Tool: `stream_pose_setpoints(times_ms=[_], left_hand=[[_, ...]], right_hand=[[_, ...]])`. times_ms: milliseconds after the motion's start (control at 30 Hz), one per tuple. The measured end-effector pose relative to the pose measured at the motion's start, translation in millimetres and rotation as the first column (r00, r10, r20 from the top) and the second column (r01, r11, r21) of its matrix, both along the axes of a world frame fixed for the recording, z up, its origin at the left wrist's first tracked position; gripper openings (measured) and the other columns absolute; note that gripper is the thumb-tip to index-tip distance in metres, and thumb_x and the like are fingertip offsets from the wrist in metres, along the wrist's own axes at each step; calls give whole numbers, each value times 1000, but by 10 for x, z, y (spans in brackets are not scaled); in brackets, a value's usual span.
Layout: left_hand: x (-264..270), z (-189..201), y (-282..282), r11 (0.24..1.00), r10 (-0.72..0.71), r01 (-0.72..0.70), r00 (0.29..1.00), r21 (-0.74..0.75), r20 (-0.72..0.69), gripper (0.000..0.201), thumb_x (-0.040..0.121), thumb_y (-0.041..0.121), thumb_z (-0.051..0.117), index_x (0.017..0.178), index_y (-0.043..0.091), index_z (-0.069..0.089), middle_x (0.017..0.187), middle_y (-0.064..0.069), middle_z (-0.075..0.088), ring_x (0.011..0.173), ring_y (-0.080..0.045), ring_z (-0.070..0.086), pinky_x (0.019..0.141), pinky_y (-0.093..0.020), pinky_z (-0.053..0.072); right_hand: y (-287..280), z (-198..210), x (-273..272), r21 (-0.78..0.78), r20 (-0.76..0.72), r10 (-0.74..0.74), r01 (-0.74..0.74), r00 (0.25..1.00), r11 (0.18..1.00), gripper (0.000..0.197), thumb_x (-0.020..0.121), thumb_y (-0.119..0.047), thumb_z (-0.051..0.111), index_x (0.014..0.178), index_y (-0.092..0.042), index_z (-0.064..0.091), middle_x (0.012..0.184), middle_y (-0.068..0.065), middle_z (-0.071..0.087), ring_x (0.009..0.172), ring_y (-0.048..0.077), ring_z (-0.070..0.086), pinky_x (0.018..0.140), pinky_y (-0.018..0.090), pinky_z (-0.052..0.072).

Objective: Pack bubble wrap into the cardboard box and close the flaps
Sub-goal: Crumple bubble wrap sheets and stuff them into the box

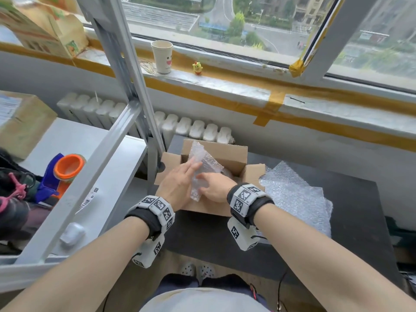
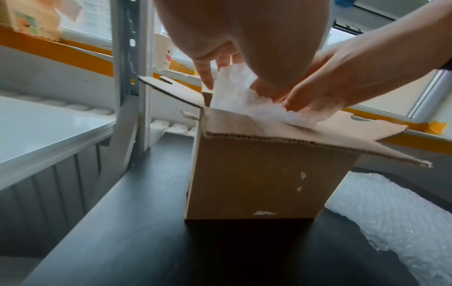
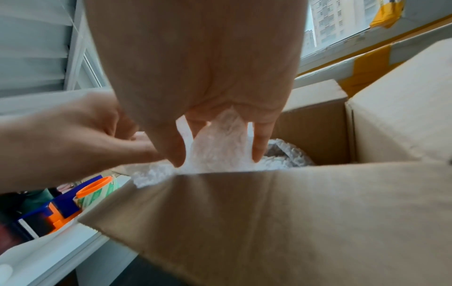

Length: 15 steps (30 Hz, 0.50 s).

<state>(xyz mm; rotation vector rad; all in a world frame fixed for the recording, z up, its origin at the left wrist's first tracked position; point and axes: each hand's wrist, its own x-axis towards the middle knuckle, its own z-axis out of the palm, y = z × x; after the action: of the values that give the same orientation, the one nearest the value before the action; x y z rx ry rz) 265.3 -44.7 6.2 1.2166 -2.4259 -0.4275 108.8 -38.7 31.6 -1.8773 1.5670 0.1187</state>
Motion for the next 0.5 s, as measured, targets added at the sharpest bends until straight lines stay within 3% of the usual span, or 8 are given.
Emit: stream_pose_setpoints(times_ms=[67,167,267,333,367,433,500], left_hand=[[-45,-17,-5,999,-24,24,1000,34,-8,80,72,-17,53,143,12,31,138,-14,50,118,-29,54,96,-39,48],[-78,-33,-59,995,-14,8,998,97,56,89,71,-13,56,148,12,18,124,-15,58,103,-32,59,80,-39,49],[-91,-68,-156,990,-114,99,980,97,162,74,73,-5,62,141,6,35,138,-13,50,122,-29,51,100,-37,43],[-108,-52,-200,987,-151,135,957,81,246,52,85,13,49,136,9,44,143,-8,45,129,-25,45,107,-35,37],[-112,-48,-219,988,-149,133,942,73,301,50,89,28,35,135,13,46,143,-4,46,130,-22,44,108,-34,35],[-103,-59,-245,988,-152,121,879,95,452,67,87,49,9,131,20,49,140,2,49,131,-16,41,111,-34,28],[-60,-112,-289,988,-151,100,822,121,550,63,92,51,8,120,22,56,130,6,57,130,-14,38,115,-34,18]], right_hand=[[20,39,-97,-39,30,-18,19,999,999,46,90,-27,49,135,-19,45,137,6,54,126,23,49,104,36,41],[38,103,-284,-92,85,-52,60,995,994,40,86,-28,53,125,-19,56,128,1,61,118,20,56,100,35,45],[43,158,-433,-214,169,-127,162,978,963,26,84,-27,60,106,-16,64,104,3,70,95,20,64,87,38,52],[30,178,-485,-351,187,-167,225,968,909,18,84,-22,60,100,-13,61,95,3,64,85,21,62,79,39,53],[19,193,-499,-413,170,-190,245,967,877,17,84,-20,59,100,-13,59,96,3,61,84,21,60,76,38,53],[-15,202,-526,-430,144,-211,254,967,866,21,85,-19,57,105,-14,56,103,3,57,87,21,59,77,37,51],[-66,196,-526,-307,126,-157,189,979,933,30,85,-20,57,114,-15,56,110,4,58,96,22,58,86,39,50]])
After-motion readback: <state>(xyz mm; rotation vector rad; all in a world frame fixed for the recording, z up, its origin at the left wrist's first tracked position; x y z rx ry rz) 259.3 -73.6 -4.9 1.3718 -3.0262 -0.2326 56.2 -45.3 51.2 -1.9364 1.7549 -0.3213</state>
